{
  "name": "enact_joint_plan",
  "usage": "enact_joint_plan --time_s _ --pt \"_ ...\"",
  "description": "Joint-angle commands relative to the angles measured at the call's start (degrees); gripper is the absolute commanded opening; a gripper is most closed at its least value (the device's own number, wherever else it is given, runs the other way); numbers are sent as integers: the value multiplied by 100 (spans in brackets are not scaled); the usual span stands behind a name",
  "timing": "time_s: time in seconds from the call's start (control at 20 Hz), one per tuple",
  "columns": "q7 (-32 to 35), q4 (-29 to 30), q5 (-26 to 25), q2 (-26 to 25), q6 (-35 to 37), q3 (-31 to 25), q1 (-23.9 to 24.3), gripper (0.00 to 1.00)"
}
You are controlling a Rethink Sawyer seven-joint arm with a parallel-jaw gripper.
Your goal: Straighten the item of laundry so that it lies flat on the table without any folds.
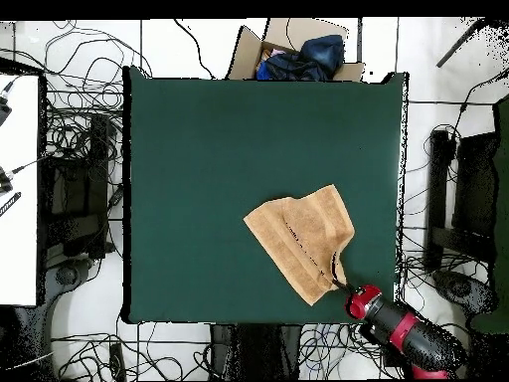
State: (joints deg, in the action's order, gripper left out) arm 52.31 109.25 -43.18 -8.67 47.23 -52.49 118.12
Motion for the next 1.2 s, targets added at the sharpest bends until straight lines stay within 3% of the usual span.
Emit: enact_joint_plan --time_s 0.05,0.3,1.2 --pt "-1377 -919 238 9 747 428 -210 0" --pt "-1684 -1167 96 47 865 506 -239 0" --pt "-2321 -1544 455 -71 1210 534 -274 0"
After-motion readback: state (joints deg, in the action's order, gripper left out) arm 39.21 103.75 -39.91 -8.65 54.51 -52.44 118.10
